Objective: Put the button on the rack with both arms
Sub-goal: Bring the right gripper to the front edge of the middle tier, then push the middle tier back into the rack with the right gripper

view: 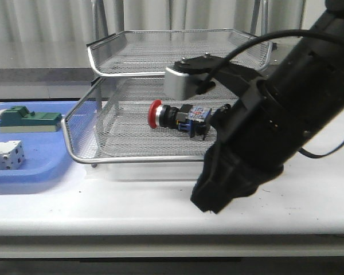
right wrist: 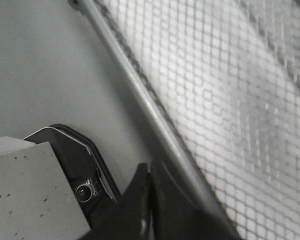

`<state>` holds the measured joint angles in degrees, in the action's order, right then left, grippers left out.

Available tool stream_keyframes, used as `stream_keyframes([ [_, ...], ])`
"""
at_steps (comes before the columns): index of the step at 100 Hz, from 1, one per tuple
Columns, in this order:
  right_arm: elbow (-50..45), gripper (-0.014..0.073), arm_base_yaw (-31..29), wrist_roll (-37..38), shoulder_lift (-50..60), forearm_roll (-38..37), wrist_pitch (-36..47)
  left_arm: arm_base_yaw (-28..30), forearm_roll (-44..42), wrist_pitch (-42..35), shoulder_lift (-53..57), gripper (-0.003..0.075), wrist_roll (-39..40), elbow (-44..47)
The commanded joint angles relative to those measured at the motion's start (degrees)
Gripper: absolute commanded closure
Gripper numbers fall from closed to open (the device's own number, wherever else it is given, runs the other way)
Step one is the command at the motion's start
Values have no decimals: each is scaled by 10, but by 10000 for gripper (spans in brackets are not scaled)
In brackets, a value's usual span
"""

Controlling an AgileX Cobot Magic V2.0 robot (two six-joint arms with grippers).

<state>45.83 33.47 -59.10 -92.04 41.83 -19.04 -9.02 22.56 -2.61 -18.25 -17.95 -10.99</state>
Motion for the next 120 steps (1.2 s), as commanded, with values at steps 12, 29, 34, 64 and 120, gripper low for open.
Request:
stream_keyframes([
  [12, 67, 661, -26, -3, -6, 3, 61, 1, 3, -46, -3, 740, 5, -15],
  [29, 106, 661, -64, -3, -40, 3, 59, 1, 3, -46, -3, 740, 5, -15],
  [34, 114, 661, -72, -3, -47, 3, 59, 1, 3, -46, -3, 740, 5, -15],
  [64, 125, 661, -86, -3, -57, 4, 46, 1, 3, -46, -3, 740, 5, -15],
  [120, 124, 654, -84, 114, 36, -24, -104, 1, 3, -46, -3, 740, 5, -15],
])
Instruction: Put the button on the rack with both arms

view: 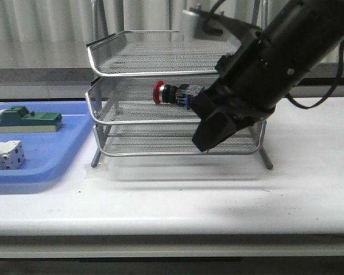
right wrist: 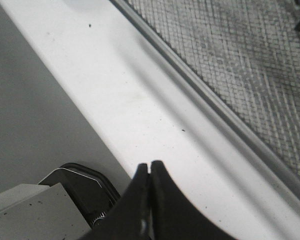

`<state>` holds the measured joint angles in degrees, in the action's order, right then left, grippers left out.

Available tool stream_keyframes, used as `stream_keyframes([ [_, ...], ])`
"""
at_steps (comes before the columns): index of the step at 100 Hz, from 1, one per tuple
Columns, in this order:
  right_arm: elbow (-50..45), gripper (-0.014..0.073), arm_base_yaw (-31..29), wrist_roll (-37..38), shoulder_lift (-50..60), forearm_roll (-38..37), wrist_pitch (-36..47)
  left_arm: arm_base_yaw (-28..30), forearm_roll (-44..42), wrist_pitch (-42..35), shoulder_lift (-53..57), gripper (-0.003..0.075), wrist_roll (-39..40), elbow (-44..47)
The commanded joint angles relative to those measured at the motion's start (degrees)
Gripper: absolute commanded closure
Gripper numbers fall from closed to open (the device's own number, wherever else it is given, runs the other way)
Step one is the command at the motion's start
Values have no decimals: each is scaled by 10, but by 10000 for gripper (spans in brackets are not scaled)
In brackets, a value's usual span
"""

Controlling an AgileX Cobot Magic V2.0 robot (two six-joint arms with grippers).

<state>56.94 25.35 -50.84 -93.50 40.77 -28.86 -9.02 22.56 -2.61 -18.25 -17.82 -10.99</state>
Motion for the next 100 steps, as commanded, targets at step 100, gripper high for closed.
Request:
stream_keyframes([
  [100, -151, 654, -157, 475, 556, -462, -91, 1, 3, -46, -3, 740, 4, -15],
])
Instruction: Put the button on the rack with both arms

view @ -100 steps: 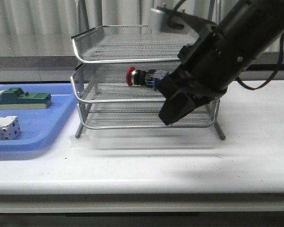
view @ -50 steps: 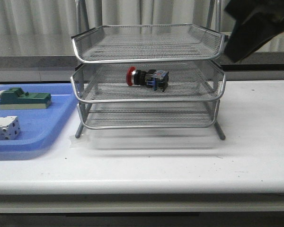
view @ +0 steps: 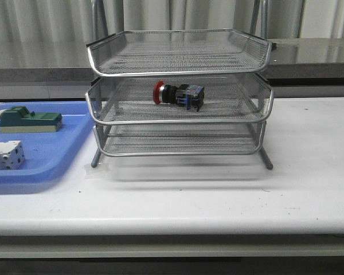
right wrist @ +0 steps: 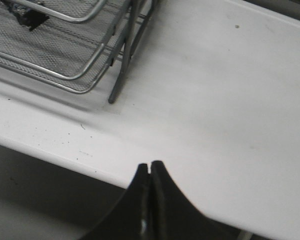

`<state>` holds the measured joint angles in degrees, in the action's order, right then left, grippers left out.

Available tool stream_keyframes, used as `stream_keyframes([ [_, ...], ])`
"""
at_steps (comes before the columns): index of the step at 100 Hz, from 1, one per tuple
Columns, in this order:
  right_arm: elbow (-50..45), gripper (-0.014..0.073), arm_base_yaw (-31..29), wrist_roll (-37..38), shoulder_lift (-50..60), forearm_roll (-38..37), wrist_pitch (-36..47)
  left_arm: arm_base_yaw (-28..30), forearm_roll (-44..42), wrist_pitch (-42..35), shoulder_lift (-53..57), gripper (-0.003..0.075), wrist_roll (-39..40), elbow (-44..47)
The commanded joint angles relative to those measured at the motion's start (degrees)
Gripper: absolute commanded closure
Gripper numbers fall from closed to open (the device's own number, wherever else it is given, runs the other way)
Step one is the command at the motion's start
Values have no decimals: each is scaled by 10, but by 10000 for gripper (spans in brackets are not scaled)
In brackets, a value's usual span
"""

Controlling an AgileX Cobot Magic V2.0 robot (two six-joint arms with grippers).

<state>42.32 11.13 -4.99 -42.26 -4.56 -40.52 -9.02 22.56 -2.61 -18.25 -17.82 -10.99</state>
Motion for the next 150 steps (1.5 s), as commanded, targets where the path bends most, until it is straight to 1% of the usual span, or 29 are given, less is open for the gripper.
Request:
stream_keyframes([
  [1, -10, 654, -15, 18, 53, -9, 25, 1, 3, -46, -3, 740, 4, -15],
  [21, -71, 654, -22, 65, 175, -8, 23, 1, 3, -46, -3, 740, 4, -15],
  [31, -95, 654, -22, 74, 229, -8, 20, 1, 3, -46, -3, 740, 4, -15],
  [45, -100, 654, -22, 75, 272, -7, 6, 1, 3, -46, -3, 740, 4, -15],
  [125, -103, 654, -22, 75, 278, -6, 7, 1, 3, -46, -3, 740, 4, -15],
  [137, -128, 654, -23, 75, 282, -3, 48, 1, 3, -46, -3, 740, 4, -15],
  [150, -179, 654, -23, 75, 306, 5, 136, 1, 3, -46, -3, 740, 4, -15],
])
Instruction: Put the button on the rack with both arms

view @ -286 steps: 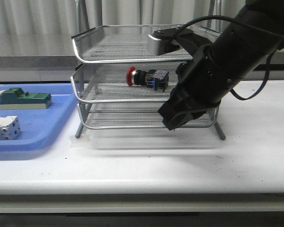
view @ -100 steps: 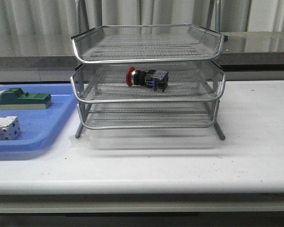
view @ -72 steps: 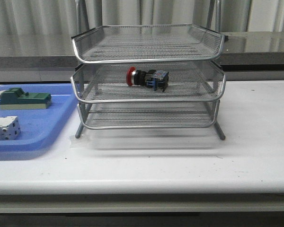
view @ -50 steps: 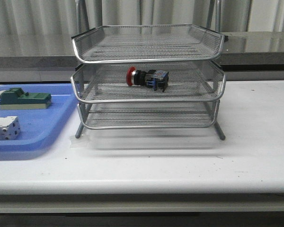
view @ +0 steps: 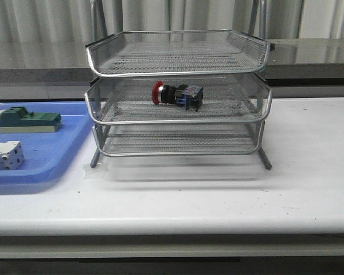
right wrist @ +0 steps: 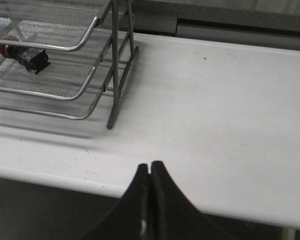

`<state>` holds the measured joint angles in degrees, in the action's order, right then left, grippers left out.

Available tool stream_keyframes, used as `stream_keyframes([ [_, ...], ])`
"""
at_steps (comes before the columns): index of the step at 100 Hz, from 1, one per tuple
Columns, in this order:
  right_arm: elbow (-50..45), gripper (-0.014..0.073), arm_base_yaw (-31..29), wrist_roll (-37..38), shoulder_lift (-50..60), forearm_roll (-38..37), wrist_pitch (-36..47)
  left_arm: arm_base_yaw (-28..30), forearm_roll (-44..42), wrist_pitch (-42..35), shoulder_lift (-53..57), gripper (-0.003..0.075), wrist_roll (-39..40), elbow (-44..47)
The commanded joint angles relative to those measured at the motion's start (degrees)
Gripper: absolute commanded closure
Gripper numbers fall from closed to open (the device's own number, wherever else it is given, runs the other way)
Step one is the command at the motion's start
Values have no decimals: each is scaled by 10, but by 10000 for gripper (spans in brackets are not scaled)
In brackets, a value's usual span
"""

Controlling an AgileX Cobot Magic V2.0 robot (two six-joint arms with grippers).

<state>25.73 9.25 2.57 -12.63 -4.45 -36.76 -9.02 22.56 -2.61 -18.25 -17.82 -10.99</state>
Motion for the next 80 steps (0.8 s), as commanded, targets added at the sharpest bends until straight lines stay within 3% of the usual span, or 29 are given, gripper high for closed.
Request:
stream_keyframes([
  [1, -16, 654, -4, 0, 14, 5, 103, 1, 3, -46, -3, 740, 4, -15],
  [32, -163, 654, -25, 0, 108, 16, 257, 1, 3, -46, -3, 740, 4, -15],
  [59, -262, 654, -57, 0, 144, 48, 321, 1, 3, -46, -3, 740, 4, -15],
  [80, -265, 654, -58, 0, 144, 48, 338, 1, 3, -46, -3, 740, 4, -15],
])
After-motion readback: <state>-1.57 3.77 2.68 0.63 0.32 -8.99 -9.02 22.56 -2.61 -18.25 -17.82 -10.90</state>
